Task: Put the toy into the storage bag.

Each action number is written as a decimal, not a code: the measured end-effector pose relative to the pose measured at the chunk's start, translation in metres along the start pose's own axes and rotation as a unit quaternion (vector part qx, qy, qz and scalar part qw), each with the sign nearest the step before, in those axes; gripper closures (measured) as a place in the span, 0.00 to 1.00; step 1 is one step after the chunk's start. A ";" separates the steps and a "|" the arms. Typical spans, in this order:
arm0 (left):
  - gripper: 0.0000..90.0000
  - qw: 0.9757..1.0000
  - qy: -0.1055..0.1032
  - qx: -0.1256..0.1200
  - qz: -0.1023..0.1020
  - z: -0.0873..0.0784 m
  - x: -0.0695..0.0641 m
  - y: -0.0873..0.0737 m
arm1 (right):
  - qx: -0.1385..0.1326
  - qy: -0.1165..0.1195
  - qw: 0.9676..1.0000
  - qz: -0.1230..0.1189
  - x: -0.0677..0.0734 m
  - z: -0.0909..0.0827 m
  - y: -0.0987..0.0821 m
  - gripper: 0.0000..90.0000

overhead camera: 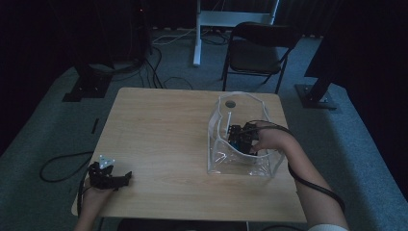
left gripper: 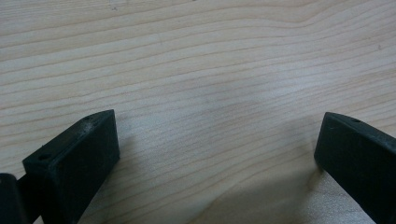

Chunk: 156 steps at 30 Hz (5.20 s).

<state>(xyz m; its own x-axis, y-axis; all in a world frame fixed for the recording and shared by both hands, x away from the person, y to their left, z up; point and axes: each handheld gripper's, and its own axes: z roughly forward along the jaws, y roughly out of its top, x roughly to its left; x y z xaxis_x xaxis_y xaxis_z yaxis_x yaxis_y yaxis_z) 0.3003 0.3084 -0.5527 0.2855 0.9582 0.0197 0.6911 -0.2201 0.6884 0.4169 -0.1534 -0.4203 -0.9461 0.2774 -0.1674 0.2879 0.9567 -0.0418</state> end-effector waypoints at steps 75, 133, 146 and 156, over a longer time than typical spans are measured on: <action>0.00 1.000 -0.001 0.000 0.001 -0.001 0.000 -0.001 | 0.077 0.058 0.995 0.019 -0.012 0.040 0.015 0.21; 0.00 1.000 0.000 -0.001 0.000 0.000 0.000 -0.001 | -0.148 0.049 0.981 0.118 -0.001 -0.055 -0.035 0.16; 0.00 1.000 -0.001 -0.001 0.000 0.000 0.000 -0.001 | -0.219 0.048 0.965 0.138 0.007 -0.064 -0.055 0.15; 0.00 1.000 -0.001 0.000 0.000 -0.001 0.000 -0.001 | -0.294 0.051 0.942 0.152 0.017 -0.071 -0.075 0.15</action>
<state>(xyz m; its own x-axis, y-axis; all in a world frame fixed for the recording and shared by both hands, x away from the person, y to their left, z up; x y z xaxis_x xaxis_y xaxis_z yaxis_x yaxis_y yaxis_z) 0.2994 0.3084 -0.5527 0.2870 0.9577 0.0191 0.6908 -0.2207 0.6886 0.3689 -0.2142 -0.3497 -0.8511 0.5248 0.0136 0.4445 0.7065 0.5508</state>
